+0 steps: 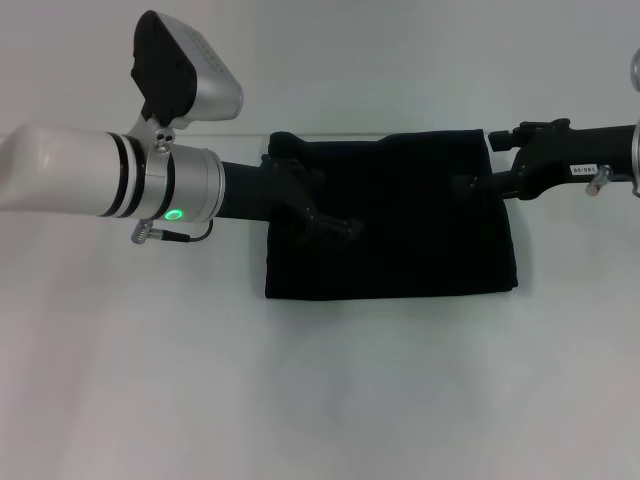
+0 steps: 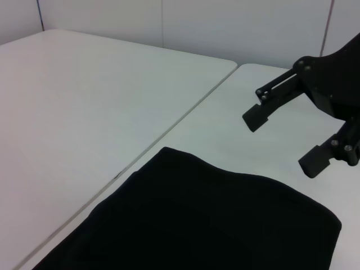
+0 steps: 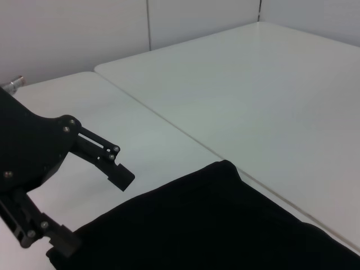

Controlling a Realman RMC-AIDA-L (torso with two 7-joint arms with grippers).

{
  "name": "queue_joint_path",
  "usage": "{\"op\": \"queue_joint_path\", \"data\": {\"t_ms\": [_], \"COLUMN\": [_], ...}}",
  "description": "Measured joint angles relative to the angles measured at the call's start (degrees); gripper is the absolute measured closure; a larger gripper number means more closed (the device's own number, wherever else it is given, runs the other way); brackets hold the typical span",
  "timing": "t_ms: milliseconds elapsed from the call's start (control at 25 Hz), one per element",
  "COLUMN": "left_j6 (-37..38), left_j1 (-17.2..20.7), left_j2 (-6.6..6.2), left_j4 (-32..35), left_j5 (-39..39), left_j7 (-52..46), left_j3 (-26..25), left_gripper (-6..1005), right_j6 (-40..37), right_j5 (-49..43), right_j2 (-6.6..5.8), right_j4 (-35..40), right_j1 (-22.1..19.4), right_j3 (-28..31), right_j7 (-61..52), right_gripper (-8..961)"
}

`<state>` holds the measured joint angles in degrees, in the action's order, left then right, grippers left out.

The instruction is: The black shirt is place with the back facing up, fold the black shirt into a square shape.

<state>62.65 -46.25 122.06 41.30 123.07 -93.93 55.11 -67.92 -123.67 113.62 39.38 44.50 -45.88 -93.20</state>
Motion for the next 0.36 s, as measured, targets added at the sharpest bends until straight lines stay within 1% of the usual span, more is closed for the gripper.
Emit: {"op": "queue_joint_path", "data": {"t_ms": [360], "left_j6": [0.2], "left_j1": [0.3], "left_j2": [-0.03], "left_j4": [0.5], "left_j5": [0.1], "left_j7": [0.0], "left_j3": [-0.3], "left_gripper": [78], "right_j6": [0.0], "right_j5": [0.0], "right_j2": [0.24], "right_j4": [0.0], "right_j1": [-0.1], "right_j3": [-0.1], "right_j7": [0.1], "right_gripper": [15]}}
